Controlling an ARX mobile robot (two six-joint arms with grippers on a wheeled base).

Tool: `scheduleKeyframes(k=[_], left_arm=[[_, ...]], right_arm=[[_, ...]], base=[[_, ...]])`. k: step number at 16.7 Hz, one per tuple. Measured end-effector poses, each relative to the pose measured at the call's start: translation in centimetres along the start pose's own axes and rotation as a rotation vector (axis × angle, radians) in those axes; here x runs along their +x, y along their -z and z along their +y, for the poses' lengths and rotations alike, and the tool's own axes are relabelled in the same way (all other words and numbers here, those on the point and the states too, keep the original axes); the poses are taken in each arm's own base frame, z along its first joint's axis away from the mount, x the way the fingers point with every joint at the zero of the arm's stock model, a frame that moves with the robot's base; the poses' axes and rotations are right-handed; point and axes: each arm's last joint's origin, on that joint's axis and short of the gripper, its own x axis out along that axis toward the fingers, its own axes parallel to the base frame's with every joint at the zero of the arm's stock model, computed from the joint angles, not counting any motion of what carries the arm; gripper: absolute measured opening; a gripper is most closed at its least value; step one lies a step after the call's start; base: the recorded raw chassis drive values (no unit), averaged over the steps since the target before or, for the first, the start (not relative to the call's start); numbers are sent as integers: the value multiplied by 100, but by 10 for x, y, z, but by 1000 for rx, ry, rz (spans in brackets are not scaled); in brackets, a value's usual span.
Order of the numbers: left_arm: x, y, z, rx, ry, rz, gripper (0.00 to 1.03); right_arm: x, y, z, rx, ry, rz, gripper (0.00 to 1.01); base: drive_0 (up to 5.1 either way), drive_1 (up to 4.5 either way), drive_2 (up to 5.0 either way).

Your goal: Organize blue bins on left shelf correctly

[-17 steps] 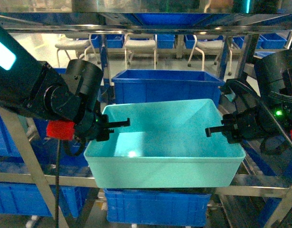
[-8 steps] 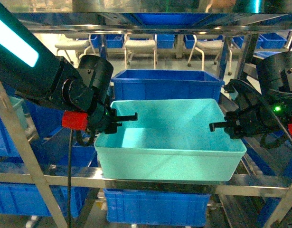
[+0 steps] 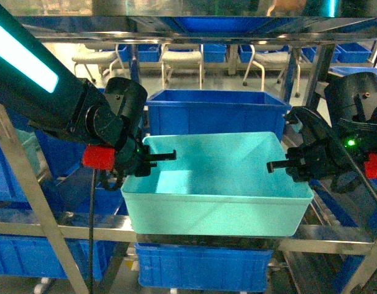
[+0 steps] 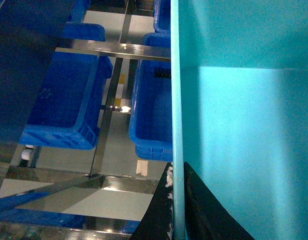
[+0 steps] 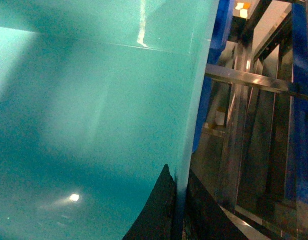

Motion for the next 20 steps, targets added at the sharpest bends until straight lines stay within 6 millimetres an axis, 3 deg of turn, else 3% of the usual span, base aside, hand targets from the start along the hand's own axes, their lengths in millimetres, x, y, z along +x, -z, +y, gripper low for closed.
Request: scheduleKeyframes(k=[2,3,4,5,6,7,10,12,15,16,17,18,19,20], left_arm=[[5,-3,-1,-1,1,0,2],[4,-3,-2,0,3,0,2],[5,-9,6,11,-52,-28,26],[-15,1,9,-4,-60,-168,69],[-54,2,5,-57,-16,-262,92],[-75,5,4,-75,-3,-270,100],[-116,50,28,-100,-55,-133,98],[-147,71,46,-156,-63,-42,98],[-164,73,50,-194,-38,-35,98],[-175,66,51,-232,-12,-72,98],[-174,59,49,-251,32,-171,96],[-163,72,53,-199,103,-344,85],[-170,115,72,-58,110,-445,69],[-189,119,87,-14,96,-591,56]], right_arm=[[4,0,0,1,-6,13,3],[5,-1,-1,-9,-9,18,8],[4,-3,-3,-75,-23,7,48],[-8,-8,0,-116,-63,-246,92],[-31,-9,6,-149,-63,-364,97],[-44,-5,8,-160,-48,-372,98],[-74,28,23,-143,-48,-252,98],[-102,31,31,-141,-7,-239,98],[-120,27,32,-129,0,-285,98],[-134,22,33,-117,3,-320,98],[-141,17,33,-109,5,-351,98],[-134,23,34,-79,84,-480,92],[-141,55,28,-11,216,-592,75],[-158,72,23,12,236,-665,62]], base=[[0,0,0],[0,0,0],[0,0,0],[0,0,0],[0,0,0],[0,0,0],[0,0,0],[0,0,0],[0,0,0],[0,0,0],[0,0,0],[0,0,0],[0,0,0],[0,0,0]])
